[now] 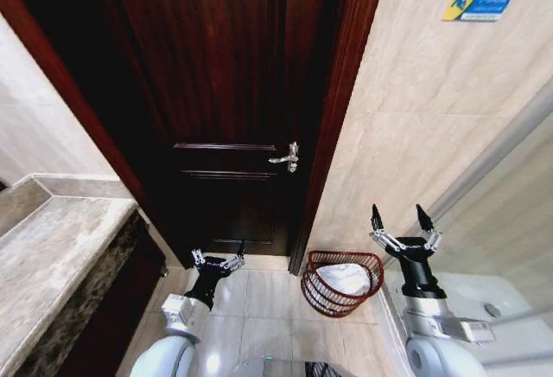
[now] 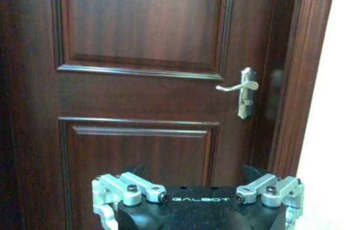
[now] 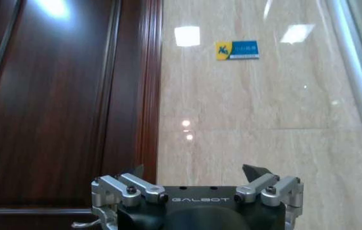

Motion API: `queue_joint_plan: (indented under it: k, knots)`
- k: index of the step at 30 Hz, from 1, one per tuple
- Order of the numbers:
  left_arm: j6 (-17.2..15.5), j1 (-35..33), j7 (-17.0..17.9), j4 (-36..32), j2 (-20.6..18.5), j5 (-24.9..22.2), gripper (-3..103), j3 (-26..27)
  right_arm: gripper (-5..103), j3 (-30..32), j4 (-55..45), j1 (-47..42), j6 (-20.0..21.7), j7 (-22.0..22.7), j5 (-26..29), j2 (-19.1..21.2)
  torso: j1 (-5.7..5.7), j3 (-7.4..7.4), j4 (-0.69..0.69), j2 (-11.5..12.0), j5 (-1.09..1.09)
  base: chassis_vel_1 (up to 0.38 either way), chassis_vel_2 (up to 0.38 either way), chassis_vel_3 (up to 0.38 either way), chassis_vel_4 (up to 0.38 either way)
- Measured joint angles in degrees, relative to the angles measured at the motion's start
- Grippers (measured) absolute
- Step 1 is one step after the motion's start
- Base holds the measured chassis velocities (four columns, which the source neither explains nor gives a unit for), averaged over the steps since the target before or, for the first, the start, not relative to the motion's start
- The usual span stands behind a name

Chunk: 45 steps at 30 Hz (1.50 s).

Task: Discard the used towel into the hamper.

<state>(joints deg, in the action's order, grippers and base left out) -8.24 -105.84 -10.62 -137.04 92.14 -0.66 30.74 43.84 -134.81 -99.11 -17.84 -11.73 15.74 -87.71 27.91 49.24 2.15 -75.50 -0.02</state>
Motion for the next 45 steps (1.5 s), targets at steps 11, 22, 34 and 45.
queue_joint_plan:
  k: [11, 22, 34, 45]
  knots:
    - [0.0, -0.01, 0.0, 0.0, 0.0, 0.0, 100, 0.0, 100, -0.08, 0.44, 0.08, -0.11, -0.75, 0.1, 0.02, -0.04, -0.01, 0.0, -0.01, 0.01, 0.207, -0.213, -0.192, 0.197]
    - [0.0, -0.02, 0.0, 0.0, 0.0, 0.0, 100, 0.0, 100, -0.19, 1.15, 0.69, -2.61, -2.14, 0.05, -0.33, -0.07, -0.03, 0.0, -0.03, 0.02, 0.146, -0.153, -0.143, 0.146]
    - [0.0, 0.0, 0.0, 0.0, 0.0, 0.0, 100, 0.0, 100, 0.03, 0.63, 0.72, -5.18, -3.75, 0.9, -0.21, 0.02, 0.01, 0.0, 0.01, 0.02, 0.008, -0.01, -0.01, 0.01]
    - [0.0, -0.01, 0.0, 0.0, 0.0, 0.0, 100, 0.0, 100, -0.09, 0.08, 0.99, -5.91, -4.09, 0.94, -0.44, -0.03, -0.01, 0.0, 0.0, 0.02, -0.039, -0.052, -0.049, -0.034]
